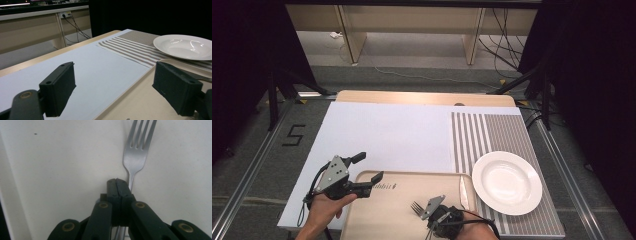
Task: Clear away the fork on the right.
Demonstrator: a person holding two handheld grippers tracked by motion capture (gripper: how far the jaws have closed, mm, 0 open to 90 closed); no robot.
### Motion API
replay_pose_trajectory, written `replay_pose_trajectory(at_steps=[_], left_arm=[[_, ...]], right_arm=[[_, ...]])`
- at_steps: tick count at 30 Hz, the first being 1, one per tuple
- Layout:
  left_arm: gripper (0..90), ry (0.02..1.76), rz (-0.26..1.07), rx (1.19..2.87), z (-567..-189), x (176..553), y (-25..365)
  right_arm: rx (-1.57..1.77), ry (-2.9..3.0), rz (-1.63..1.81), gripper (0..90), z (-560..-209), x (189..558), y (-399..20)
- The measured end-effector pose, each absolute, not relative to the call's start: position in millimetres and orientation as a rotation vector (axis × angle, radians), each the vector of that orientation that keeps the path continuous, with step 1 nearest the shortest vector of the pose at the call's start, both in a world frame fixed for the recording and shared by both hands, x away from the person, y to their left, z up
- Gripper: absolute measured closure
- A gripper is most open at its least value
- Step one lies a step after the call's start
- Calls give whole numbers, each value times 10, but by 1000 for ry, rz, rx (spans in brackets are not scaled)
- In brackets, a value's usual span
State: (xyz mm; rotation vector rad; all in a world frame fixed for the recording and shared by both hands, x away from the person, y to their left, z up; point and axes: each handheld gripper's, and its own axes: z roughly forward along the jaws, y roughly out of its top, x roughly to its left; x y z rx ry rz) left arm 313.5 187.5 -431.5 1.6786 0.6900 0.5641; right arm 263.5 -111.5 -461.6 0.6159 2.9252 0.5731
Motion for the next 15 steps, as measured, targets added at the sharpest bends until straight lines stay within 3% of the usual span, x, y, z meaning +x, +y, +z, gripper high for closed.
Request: replay_pose_trajectory(at_steps=[15], left_arm=[[172, 695, 567, 1686, -4306, 3128, 1881]], right_arm=[[680, 2885, 533, 900, -4604, 2723, -1245]])
